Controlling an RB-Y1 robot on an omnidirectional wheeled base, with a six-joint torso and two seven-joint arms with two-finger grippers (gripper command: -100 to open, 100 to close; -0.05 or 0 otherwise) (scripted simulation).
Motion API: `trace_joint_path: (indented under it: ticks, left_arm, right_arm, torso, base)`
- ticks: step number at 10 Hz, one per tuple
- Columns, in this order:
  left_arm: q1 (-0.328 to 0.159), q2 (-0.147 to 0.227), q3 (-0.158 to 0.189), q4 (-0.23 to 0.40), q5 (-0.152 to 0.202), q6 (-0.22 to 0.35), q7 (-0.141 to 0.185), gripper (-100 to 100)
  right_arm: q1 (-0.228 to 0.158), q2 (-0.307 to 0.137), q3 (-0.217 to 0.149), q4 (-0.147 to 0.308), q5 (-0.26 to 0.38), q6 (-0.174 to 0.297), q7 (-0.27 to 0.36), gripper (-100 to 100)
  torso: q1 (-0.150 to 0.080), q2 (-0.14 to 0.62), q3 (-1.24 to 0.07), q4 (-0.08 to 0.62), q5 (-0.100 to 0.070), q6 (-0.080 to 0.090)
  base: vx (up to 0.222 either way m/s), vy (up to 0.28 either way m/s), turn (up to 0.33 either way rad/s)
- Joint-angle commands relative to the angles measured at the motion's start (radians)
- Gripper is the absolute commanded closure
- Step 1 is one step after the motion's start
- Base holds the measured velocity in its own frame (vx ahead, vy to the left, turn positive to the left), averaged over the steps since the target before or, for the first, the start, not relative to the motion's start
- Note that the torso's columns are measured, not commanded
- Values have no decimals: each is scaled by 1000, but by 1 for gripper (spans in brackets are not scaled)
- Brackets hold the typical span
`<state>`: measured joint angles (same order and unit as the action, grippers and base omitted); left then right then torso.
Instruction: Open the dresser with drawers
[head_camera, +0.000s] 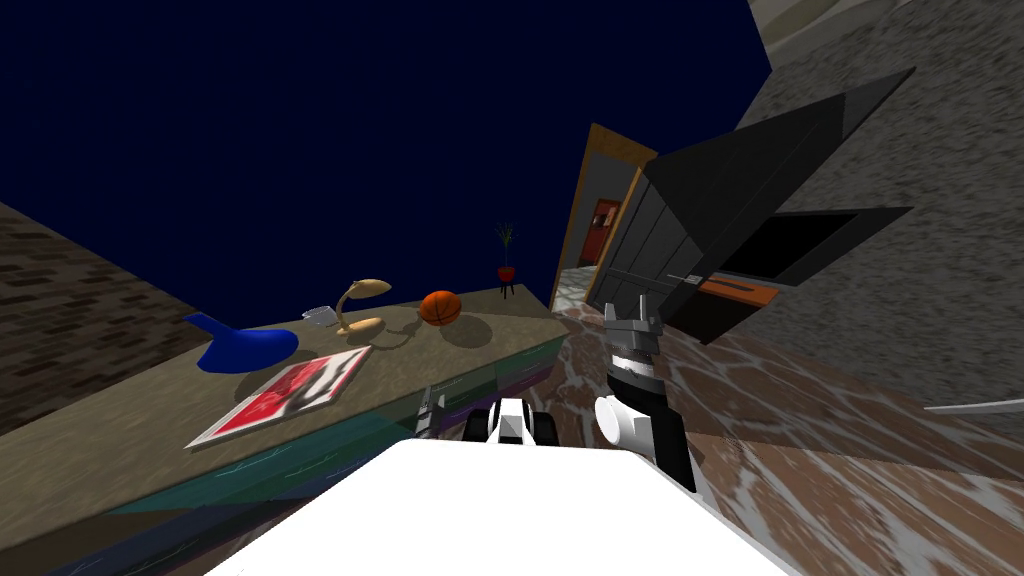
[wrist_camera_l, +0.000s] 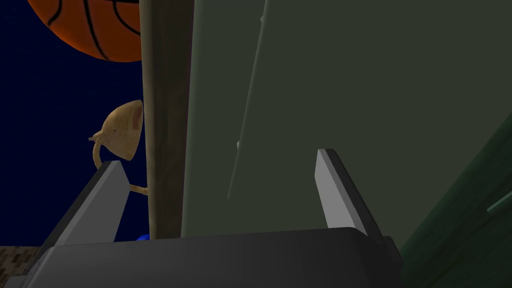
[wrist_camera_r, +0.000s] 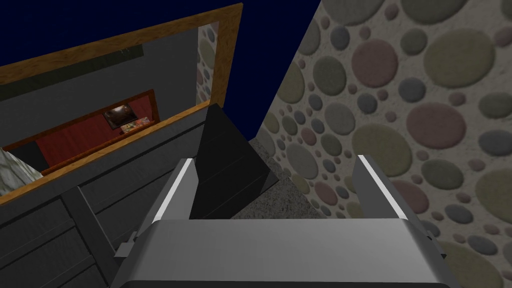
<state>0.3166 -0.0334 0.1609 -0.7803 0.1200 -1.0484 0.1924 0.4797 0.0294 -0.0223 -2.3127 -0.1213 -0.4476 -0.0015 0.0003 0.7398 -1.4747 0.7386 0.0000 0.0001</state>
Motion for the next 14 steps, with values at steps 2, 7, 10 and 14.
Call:
trace_joint_path:
  ticks: [2, 7, 10, 14]
  left_arm:
    - [3, -3, -1, 12, -1, -12, 0, 100]
    - [62, -2, -9, -76, -7, 25, 12, 100]
    - [52, 67, -7, -64, -6, 25, 10, -100]
    - [48, 151, -7, -68, -5, 42, 9, -100]
  right_arm:
    - [0, 0, 0, 0, 0, 0, 0, 0]
    - [0, 0, 0, 0, 0, 0, 0, 0]
    - [0, 0, 0, 0, 0, 0, 0, 0]
    - [0, 0, 0, 0, 0, 0, 0, 0]
  torso:
    - [0, -1, -1, 0, 0, 0]
    - [-1, 1, 1, 0, 0, 0]
    - [4, -8, -5, -2, 1, 0]
    - [-1, -1, -1, 0, 0, 0]
  base:
    - [-4, 4, -19]
    - [-114, -65, -3]
    - [-32, -22, 1]
    - [15, 7, 1]
